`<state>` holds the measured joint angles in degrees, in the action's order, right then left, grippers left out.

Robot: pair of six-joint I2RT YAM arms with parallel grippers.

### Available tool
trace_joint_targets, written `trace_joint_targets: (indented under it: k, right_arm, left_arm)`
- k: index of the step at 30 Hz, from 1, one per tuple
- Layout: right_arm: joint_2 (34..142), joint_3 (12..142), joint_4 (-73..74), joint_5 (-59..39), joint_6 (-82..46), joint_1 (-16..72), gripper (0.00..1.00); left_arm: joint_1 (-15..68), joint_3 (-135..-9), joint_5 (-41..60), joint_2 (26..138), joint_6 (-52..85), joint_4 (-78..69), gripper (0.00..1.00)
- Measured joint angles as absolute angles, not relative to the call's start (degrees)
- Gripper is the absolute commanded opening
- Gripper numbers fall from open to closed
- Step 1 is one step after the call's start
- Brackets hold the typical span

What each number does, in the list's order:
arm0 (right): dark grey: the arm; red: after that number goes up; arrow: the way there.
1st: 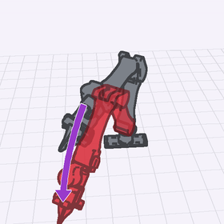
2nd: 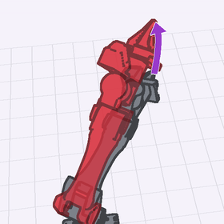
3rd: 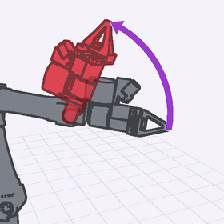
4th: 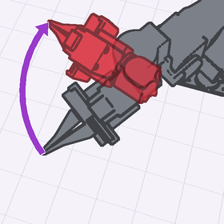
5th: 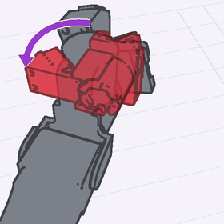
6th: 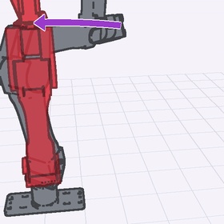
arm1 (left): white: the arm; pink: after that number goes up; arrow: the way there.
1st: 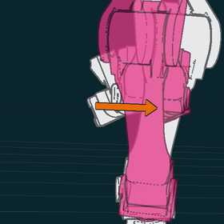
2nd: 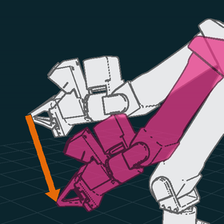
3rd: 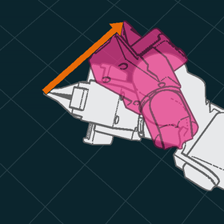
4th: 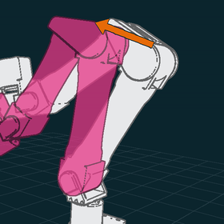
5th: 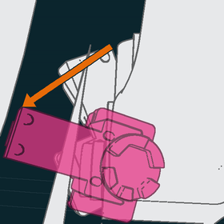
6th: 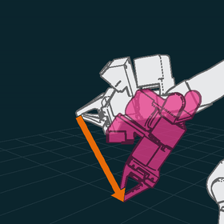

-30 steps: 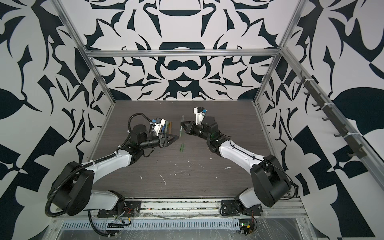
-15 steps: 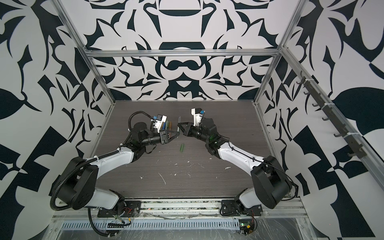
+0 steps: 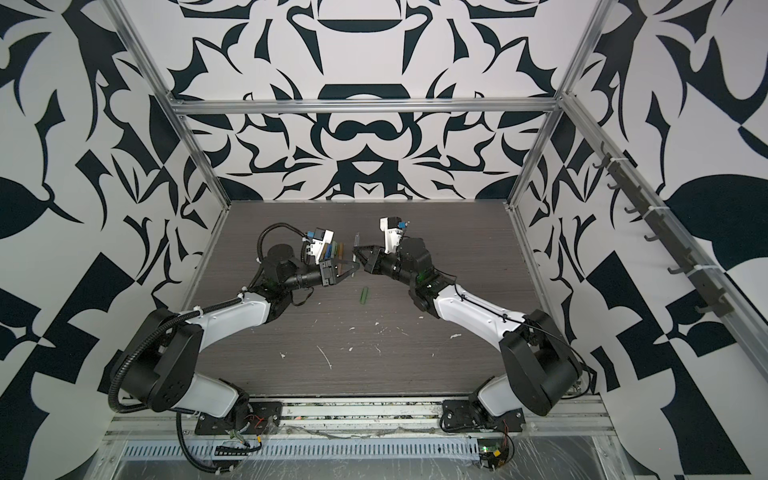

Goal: Insert the pens into the pen caps
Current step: 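Close the left gripper on the green pen while the right gripper releases it, then hold the green pen upright with left gripper while right moves over the green cap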

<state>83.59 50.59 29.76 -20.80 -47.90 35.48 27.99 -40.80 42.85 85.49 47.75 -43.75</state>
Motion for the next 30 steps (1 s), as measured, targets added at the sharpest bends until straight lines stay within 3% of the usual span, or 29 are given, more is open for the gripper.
trace_joint_targets:
  k: [2, 4, 9, 15, 19, 24, 30]
  right_arm:
    - [83.6, 50.6, 29.8, -20.9, -47.8, 35.5, 0.26]
    - [83.4, 50.6, 28.8, -21.0, -47.6, 35.7, 0.29]
    - [78.5, 50.8, 18.5, -19.0, -44.9, 36.1, 0.3]
    - [73.7, 59.0, -4.8, -11.5, -38.2, 36.2, 0.3]
    - [78.9, 64.7, -16.6, -9.3, -33.5, 36.2, 0.34]
    - [90.2, 65.3, -23.7, -6.8, -30.5, 38.6, 0.42]
    - [103.2, 71.2, -28.7, -2.9, -28.0, 43.5, 0.46]
  left_arm:
    - [28.0, -40.6, 42.5, 85.5, 47.6, -44.1, 0.02]
    - [28.0, -40.0, 41.4, 85.2, 47.0, -44.6, 0.02]
    - [28.0, -34.3, 35.0, 79.5, 43.2, -41.7, 0.0]
    - [28.9, -28.5, 27.0, 63.6, 37.5, -32.6, 0.0]
    - [32.7, -27.1, 21.9, 55.0, 32.8, -27.2, 0.0]
    - [38.2, -24.7, 16.3, 50.6, 28.3, -21.8, 0.0]
    - [39.7, -20.8, 12.7, 44.4, 26.6, -16.8, 0.0]
